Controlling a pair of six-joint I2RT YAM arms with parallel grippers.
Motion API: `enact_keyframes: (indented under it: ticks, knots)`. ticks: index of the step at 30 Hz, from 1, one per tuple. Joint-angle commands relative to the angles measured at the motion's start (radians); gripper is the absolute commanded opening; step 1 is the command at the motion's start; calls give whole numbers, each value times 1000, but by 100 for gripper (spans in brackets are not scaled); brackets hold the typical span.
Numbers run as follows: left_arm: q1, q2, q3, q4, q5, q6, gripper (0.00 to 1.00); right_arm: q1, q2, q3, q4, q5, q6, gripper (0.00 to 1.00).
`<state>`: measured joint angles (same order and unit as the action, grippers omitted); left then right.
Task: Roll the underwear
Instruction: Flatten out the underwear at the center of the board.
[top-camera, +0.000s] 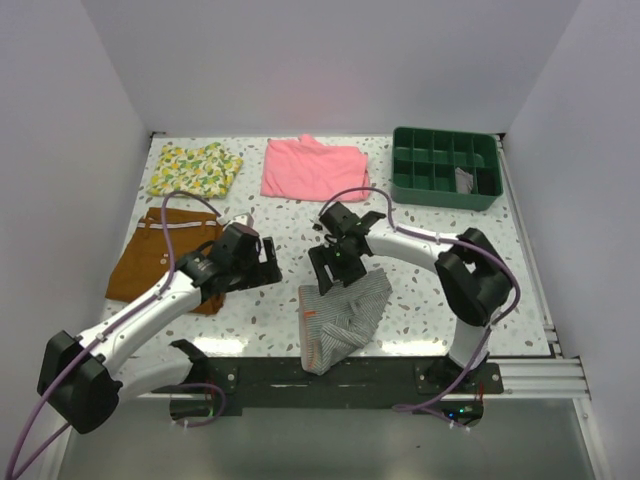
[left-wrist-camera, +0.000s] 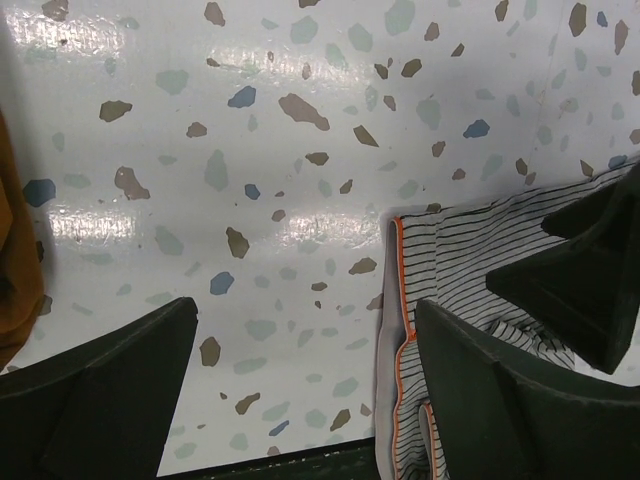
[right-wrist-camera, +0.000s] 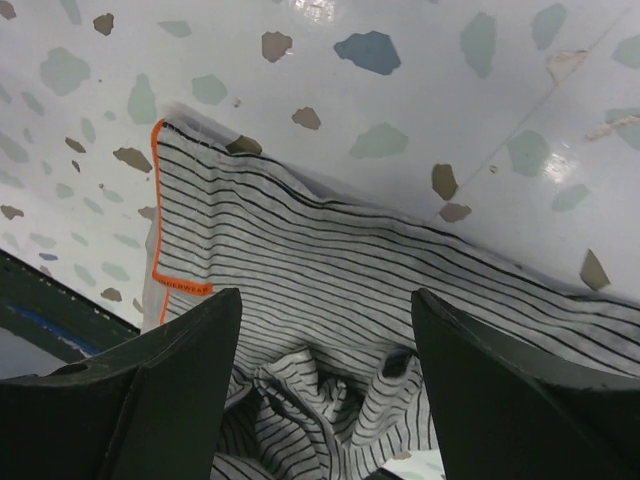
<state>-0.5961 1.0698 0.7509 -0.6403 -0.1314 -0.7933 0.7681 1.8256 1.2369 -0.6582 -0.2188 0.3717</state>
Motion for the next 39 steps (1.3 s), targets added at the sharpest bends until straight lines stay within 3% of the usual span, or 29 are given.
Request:
enact_keyframes:
  ticks: [1,3,6,11,15,20,22,32,36,39]
  knots:
    - [-2,-1,38,-7,-28,2,95,48,24,64,26,50,-5,73]
    - [-2,-4,39,-7,-33,3,95,60,44,75,29,79,9,72]
    - [-1,1,39,-9,-39,6,96,82,75,93,22,174,29,64]
    - [-1,5,38,-15,-45,11,96,85,118,101,15,243,50,42]
    - [-1,12,38,-16,-56,17,96,85,156,116,6,275,58,36]
    - [1,30,47,-13,-60,22,96,59,195,153,0,303,65,19]
    - [1,36,53,-13,-65,26,96,19,211,164,3,308,76,8]
    - [4,107,116,7,-60,72,96,-268,173,95,35,387,170,8]
    - [5,147,145,37,-36,109,96,-377,74,-54,68,401,190,8]
    - [5,196,169,67,2,134,96,-382,-13,-140,78,379,194,8]
